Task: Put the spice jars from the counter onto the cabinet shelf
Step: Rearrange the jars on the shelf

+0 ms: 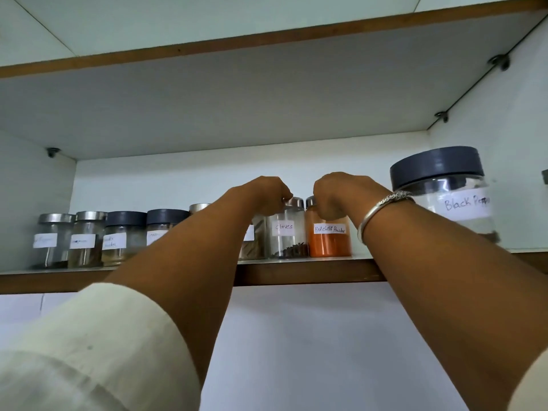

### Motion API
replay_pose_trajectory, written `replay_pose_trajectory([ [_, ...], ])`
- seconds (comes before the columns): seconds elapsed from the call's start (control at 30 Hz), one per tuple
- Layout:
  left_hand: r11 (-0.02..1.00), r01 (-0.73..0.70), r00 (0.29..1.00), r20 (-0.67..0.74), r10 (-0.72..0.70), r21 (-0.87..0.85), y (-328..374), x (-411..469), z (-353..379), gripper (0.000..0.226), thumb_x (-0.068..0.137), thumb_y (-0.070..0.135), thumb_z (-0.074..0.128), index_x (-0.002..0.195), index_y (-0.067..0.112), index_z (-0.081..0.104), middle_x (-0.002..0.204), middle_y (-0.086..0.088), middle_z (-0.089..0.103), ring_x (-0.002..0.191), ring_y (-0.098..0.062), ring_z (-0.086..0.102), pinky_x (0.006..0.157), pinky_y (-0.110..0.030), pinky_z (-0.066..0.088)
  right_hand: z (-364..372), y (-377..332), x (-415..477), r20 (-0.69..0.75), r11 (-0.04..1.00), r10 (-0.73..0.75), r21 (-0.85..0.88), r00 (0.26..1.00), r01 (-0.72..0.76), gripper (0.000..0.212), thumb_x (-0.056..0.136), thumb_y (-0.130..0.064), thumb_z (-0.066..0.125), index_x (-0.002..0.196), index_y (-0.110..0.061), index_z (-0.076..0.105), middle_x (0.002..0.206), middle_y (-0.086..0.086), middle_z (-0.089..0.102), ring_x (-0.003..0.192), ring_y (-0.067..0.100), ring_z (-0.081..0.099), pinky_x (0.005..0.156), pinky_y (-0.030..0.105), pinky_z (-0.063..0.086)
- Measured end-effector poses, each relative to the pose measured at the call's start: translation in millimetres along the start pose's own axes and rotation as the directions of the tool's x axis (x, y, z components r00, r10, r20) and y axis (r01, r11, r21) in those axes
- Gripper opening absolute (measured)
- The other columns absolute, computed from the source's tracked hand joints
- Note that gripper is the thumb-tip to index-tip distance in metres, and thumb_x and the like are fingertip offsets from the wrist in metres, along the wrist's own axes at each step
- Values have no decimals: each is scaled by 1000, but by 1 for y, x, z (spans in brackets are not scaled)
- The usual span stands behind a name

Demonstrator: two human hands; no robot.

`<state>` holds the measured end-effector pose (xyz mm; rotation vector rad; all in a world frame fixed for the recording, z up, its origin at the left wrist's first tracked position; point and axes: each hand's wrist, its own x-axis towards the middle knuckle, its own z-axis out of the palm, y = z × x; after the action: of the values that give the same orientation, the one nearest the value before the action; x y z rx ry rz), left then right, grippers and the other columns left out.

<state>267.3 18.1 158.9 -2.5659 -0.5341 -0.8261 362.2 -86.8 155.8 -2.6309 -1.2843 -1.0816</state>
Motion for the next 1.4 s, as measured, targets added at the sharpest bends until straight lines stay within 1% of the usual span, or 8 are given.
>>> replay_pose_trajectory([
  [0.33,991,-15,1000,14,13,131,-1,13,10,24,91,3,45,109,4,62,110,-12,63,95,-25,56,82,-32,45,16,10,19,-12,998,-49,42,999,49,19,81,-15,53,63,-16,49,68,2,53,65,19,53,66,35,48],
  [0.67,993,34,999,14,-36,112,2,10,19,38,91,0,41,126,5,51,125,-13,55,113,-28,52,87,-30,43,17,10,11,28,994,-69,88,997,66,7,83,-15,51,87,-15,56,81,2,55,83,24,57,79,39,52],
  [0.77,996,55,998,28,-56,64,3,9,24,43,91,4,42,134,6,43,133,-13,50,122,-29,47,96,-34,40,19,7,8,12,997,-47,57,999,46,12,83,-15,50,94,-12,55,110,10,55,91,27,57,82,40,51],
  [0.9,999,38,998,-58,-39,-26,5,2,21,49,91,10,47,138,5,34,142,-16,40,128,-30,41,102,-36,37,22,-9,4,-135,997,5,82,991,6,60,83,-14,58,139,-14,35,143,18,24,114,37,48,80,39,46],
  [1.03,991,-8,983,-182,-16,-131,20,-20,11,22,86,9,48,105,3,58,107,-15,60,86,-21,48,72,-30,40,20,-20,-16,-247,992,-63,88,967,87,46,85,-19,56,129,-13,45,134,13,37,121,32,40,87,39,43],
  [1.2,975,-61,973,-230,11,-212,48,-52,7,2,79,13,54,81,12,53,82,-6,59,79,-23,53,65,-30,41,3,-12,-53,-235,989,-115,-120,965,89,41,82,-27,58,121,-15,56,131,13,46,132,31,31,112,44,23],
  [1.27,955,-61,964,-266,-20,-291,61,-66,3,12,78,14,53,70,17,45,70,1,51,75,-23,51,61,-30,39,-5,-5,-68,-274,976,-158,-191,949,107,41,83,-30,56,122,-16,57,135,13,45,136,30,28,116,47,11],
  [1.4,928,-83,963,-269,-19,-363,89,-88,-2,16,79,18,51,93,13,57,91,-6,62,85,-25,56,66,-32,45,-16,18,-102,-406,961,-209,-252,890,110,41,86,-29,50,123,-15,57,131,13,50,127,29,40,116,47,6],
])
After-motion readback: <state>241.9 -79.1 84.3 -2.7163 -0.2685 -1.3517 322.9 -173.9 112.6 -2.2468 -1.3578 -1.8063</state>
